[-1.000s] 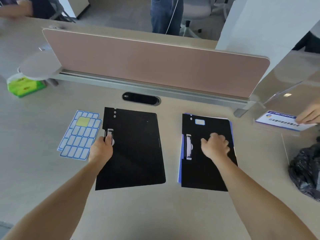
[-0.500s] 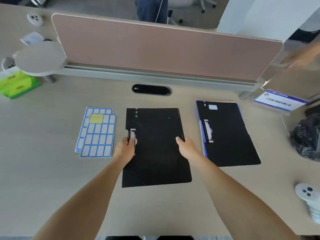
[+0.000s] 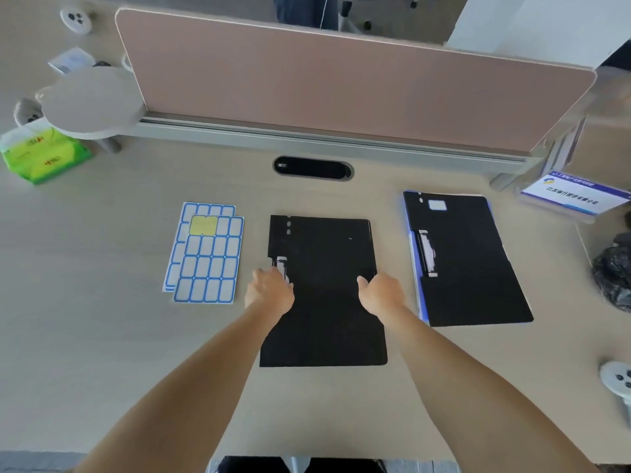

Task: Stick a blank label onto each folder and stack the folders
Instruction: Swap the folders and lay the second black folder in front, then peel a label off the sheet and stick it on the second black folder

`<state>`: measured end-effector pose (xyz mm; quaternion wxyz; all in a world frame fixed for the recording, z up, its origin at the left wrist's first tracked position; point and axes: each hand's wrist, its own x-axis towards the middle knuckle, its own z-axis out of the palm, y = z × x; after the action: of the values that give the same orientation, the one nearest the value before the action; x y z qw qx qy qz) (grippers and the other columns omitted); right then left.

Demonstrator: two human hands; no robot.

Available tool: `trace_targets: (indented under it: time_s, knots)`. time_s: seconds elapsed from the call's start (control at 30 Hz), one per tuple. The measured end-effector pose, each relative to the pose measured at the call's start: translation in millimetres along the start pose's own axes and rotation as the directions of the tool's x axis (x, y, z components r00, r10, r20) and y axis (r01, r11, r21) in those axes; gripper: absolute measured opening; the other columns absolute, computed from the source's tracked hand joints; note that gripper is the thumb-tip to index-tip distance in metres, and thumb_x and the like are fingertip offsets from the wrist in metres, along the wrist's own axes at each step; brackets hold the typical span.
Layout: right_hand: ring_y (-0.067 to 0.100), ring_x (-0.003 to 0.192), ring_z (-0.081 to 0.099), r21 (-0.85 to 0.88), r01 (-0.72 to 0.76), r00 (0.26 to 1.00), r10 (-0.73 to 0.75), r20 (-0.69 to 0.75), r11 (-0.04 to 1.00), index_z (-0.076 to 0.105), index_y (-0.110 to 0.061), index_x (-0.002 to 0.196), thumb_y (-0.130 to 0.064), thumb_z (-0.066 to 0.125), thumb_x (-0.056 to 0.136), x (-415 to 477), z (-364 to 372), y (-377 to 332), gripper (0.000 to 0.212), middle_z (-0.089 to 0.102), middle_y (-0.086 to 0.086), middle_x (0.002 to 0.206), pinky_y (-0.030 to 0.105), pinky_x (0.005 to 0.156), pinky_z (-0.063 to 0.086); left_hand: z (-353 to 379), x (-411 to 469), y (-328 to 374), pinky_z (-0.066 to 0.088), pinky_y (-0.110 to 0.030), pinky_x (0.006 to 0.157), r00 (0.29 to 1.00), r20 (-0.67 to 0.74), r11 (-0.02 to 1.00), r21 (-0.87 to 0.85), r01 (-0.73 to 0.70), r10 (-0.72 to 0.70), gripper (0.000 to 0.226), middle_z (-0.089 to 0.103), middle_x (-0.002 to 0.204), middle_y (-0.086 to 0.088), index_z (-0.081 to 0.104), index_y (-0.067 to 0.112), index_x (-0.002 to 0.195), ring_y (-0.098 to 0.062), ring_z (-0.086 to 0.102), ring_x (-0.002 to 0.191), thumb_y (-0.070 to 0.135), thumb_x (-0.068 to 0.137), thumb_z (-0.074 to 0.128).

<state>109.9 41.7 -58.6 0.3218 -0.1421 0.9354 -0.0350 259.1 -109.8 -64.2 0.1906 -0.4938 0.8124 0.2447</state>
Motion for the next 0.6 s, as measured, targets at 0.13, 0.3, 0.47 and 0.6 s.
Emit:
trace_targets:
  time_s: [0.13,0.3,0.47,0.6]
  knots:
    - [0.024,0.078,0.064,-0.192,0.007,0.999,-0.016,-0.047,0.981,0.063,-0.009,0.091,-0.049,0.039,0.099,7,-9,-3,0.047,0.063,0.004,0.082,0.033,0.065,0.052,-12,8,2,0.047,-0.021,0.056,0.998,0.053,0.997,-0.074,-0.037,0.041,0.029,0.058,0.104,-0.008,0.059,0.009,0.110,-0.015,0.060,0.076,0.034,0.099,0.050]
    - [0.026,0.104,0.056,-0.410,0.080,0.980,-0.146,-0.133,0.909,0.059,-0.012,0.117,-0.046,0.045,0.095,9,-19,-33,0.043,0.057,0.008,0.114,0.035,0.081,0.044,-44,23,-22,0.050,-0.028,0.069,0.993,0.118,0.989,-0.145,0.011,0.006,0.033,0.064,0.113,-0.008,0.060,0.013,0.123,-0.023,0.064,0.095,0.029,0.096,0.049]
    - [0.027,0.106,0.055,-0.268,0.476,0.868,-0.497,-0.011,0.837,0.056,-0.012,0.119,-0.042,0.047,0.097,9,-12,-95,0.038,0.052,0.007,0.120,0.041,0.082,0.052,-71,32,-66,0.046,-0.034,0.083,0.992,-0.039,0.977,-0.183,0.109,-0.118,0.045,0.051,0.132,-0.010,0.053,0.016,0.137,-0.028,0.053,0.118,0.030,0.094,0.055]
    - [0.025,0.103,0.058,-0.152,0.633,0.774,-0.625,0.102,0.759,0.057,-0.012,0.123,-0.041,0.049,0.097,11,2,-146,0.039,0.052,0.007,0.122,0.042,0.084,0.053,-78,41,-90,0.037,-0.039,0.103,0.964,-0.116,0.942,-0.268,0.203,-0.241,0.054,0.046,0.133,-0.015,0.049,0.011,0.135,-0.034,0.043,0.125,0.036,0.090,0.065]
